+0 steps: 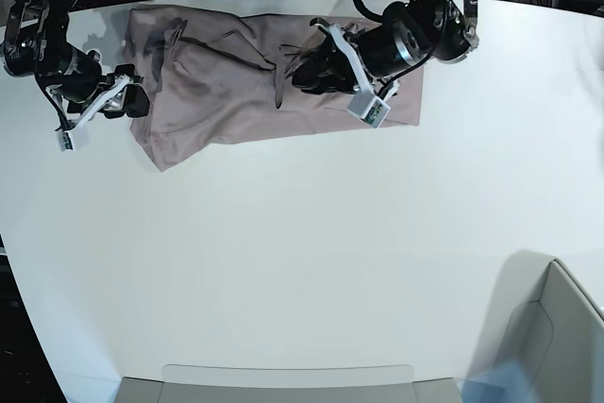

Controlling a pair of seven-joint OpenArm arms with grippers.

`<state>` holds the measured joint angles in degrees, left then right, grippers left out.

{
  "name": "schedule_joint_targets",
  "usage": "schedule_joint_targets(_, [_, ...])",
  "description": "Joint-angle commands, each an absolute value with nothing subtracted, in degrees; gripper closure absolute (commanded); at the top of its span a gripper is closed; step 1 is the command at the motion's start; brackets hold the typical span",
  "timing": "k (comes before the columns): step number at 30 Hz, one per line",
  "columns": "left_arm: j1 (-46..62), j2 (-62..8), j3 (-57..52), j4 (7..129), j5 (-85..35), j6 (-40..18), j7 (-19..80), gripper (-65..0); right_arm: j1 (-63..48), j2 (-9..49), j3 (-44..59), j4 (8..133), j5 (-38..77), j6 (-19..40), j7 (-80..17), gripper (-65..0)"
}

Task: Fold the T-shirt properly
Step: 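Fold the hem end with the left gripper toward the right gripper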

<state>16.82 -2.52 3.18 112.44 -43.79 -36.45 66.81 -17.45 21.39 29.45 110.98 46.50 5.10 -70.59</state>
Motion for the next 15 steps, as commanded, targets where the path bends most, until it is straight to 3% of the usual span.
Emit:
schedule_joint_targets(1, [16.7,-2.6,1.5,113.4,-44.8,-36.5,65.9,-5.1,-17.2,22.2,30.1,111.8,47.3,4.6,-70.6,-28.3])
schedule_joint_targets(3, [16.7,-2.6,-1.4,113.3,-44.6,-36.5,65.9,0.0,-17.2,22.2,30.1,111.8,47.4,4.6,-70.6,-28.3])
schedule_joint_targets(7, [17.2,-5.0,-2.8,111.1,-42.4,-36.0,67.5,0.0,-17.1,22.2,30.9,111.8,47.6,4.6,-70.6,-28.3])
schedule_joint_targets(15, [17.2,-7.4,6.7,109.4,-33.0,-36.0,69.8,0.0,-15.6,19.8,40.3,109.7,49.5,5.2,-70.6,-28.3])
